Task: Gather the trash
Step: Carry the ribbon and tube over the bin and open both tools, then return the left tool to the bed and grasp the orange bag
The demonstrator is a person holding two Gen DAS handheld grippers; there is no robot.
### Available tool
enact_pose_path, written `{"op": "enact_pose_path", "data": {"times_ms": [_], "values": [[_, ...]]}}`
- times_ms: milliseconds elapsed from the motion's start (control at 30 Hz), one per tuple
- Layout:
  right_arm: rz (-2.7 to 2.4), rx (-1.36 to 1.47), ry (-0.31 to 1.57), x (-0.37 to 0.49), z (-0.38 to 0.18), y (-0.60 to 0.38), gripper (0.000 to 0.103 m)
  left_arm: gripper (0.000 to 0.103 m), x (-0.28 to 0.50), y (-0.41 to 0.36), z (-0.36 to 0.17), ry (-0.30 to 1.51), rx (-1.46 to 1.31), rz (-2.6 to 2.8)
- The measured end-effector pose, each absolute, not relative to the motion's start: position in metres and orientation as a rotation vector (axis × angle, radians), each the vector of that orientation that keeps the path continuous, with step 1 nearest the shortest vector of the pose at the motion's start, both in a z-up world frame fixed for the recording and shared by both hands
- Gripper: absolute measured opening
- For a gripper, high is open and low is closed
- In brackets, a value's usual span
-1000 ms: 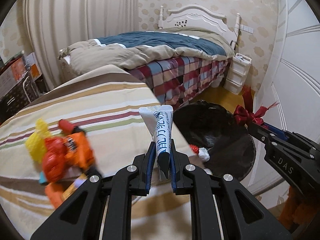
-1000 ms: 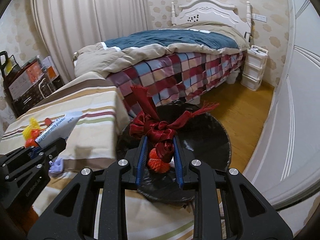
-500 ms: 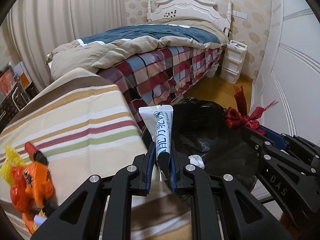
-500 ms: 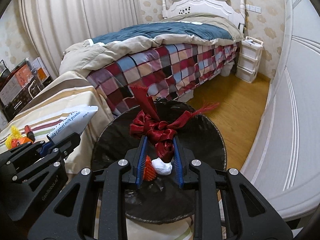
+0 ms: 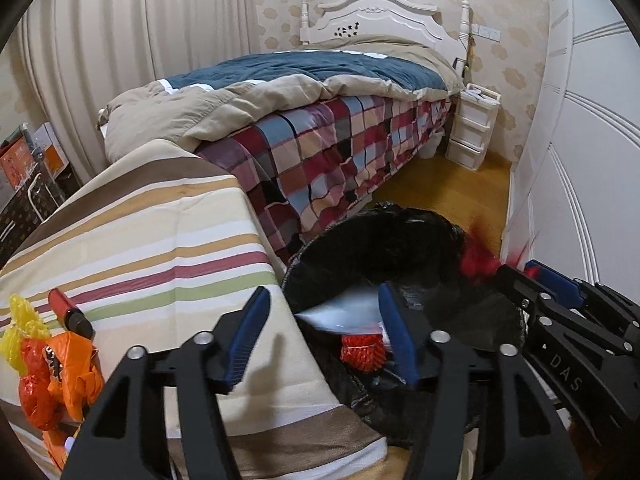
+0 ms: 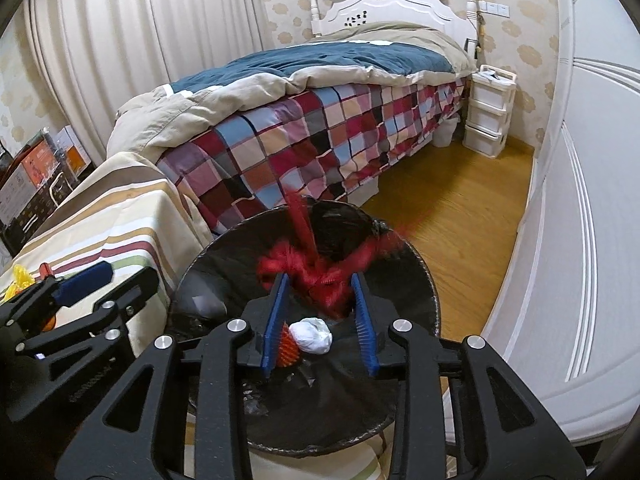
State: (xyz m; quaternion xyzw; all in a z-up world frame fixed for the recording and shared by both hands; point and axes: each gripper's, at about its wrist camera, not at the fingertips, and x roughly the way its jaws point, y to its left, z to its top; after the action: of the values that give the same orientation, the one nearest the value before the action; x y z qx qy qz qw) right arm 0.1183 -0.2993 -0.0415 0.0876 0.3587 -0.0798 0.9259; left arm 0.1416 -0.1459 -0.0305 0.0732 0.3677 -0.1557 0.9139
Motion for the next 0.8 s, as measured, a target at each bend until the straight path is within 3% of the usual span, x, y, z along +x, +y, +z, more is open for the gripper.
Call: {"op": "enact_pose_path", "data": {"times_ms": [100, 300, 500, 800], "values": [[-0.171, 0.180, 0.733, 0.116, -0.040, -0.301, 0.034, 0.073, 0.140, -0.143, -0.028, 0.745, 0.143, -0.313], [-0.182, 0.165, 0.713, 0.108, -0.031, -0.298, 0.047, 0.079, 0.132, -0.137, -0.020, 0.720, 0.157, -0.289], [-0.169, 0.152, 0.693, 0.095, -0.022, -0.287, 0.056, 0.081, 0.118, -0.114, -0.010, 0.725, 0.142, -0.253], [-0.103, 0.127, 0.700, 0.069, -0.019, -0.249, 0.057, 0.081, 0.084, -0.070, -0.006, 0.728, 0.120, -0.200]]}}
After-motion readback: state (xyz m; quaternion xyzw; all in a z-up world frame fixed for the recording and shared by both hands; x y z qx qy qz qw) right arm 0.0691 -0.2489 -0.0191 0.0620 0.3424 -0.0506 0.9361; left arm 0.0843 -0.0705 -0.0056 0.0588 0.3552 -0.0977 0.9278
